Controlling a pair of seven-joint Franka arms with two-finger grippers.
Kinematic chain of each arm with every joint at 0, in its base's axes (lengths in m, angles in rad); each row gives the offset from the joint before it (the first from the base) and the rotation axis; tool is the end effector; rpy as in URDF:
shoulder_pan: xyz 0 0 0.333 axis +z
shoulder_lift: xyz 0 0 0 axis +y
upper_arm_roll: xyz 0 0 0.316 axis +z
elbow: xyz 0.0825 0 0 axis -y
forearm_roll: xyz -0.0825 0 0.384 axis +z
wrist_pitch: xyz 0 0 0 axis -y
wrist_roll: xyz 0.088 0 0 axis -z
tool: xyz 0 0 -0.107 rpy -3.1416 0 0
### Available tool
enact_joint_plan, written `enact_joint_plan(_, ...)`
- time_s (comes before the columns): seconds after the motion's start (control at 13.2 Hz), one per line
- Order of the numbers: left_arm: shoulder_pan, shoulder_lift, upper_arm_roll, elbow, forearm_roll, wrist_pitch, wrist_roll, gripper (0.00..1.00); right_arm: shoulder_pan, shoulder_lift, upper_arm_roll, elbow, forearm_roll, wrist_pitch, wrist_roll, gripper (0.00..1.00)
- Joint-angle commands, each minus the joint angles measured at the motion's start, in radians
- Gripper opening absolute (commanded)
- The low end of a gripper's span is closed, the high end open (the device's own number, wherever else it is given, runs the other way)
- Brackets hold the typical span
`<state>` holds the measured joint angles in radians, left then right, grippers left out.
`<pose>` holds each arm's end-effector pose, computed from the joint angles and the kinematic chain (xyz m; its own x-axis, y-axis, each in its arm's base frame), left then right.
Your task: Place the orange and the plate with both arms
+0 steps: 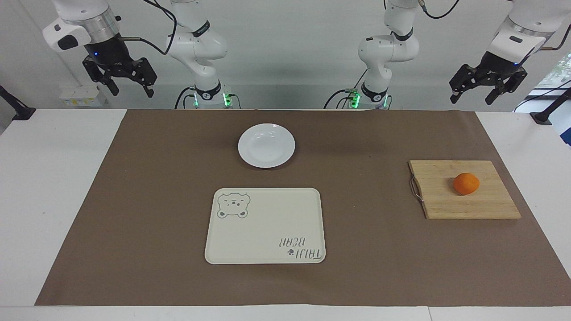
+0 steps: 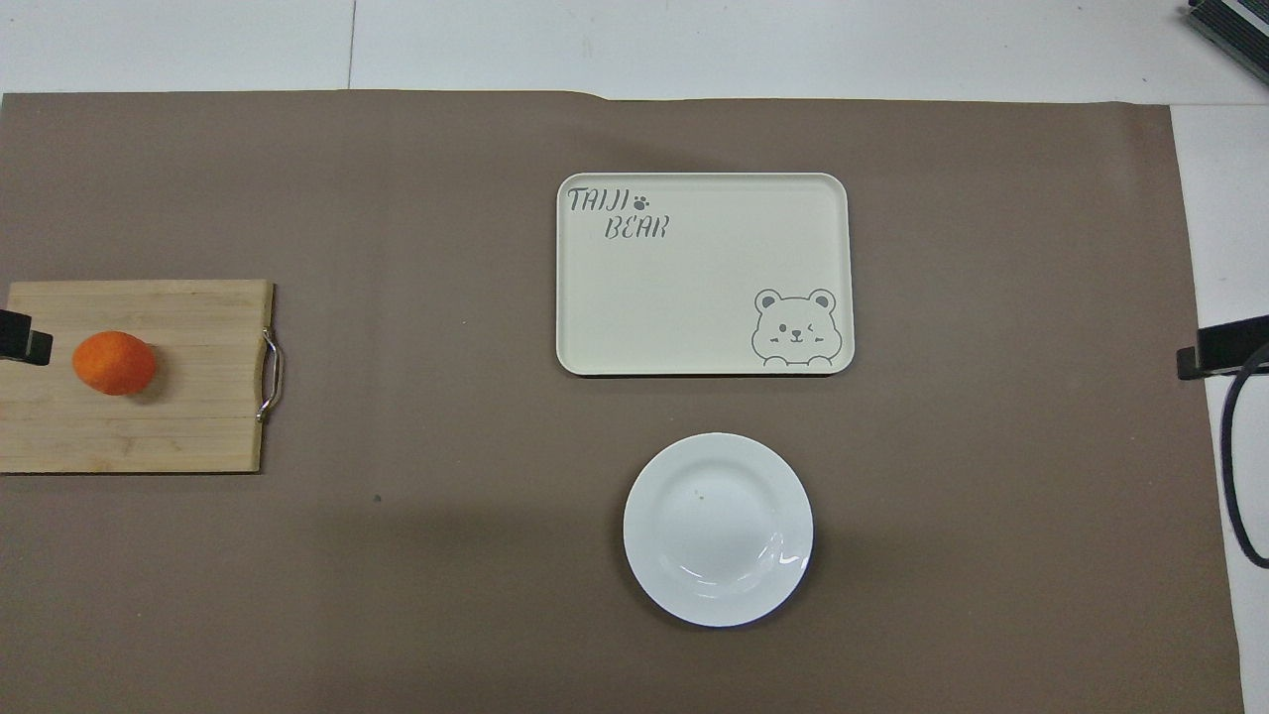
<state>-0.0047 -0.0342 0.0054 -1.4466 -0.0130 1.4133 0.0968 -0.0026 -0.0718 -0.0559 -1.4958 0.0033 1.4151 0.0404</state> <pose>0.5259 -0.0011 0.6868 0.9952 -0.0980 0.0022 -0.0980 -0.9951 0.0129 0.5136 -0.0310 0.6840 0.9951 -0.0980 -0.0093 -0.0981 -0.9952 -0.0069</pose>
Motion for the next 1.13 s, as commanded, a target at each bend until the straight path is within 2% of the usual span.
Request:
enact_joint_plan(0.0,-0.004,-0.029,0.002,-0.037,0.008,0.012,0.004,1.00,-0.002,-0.026,0.002,-0.029,-0.005,0.001,0.016,1.00)
enact_joint_plan(1.06,-0.008,-0.027,-0.002,-0.034,0.010,0.003,-0.003,1.00,-0.002,-0.026,0.002,-0.029,-0.005,0.001,0.016,1.00)
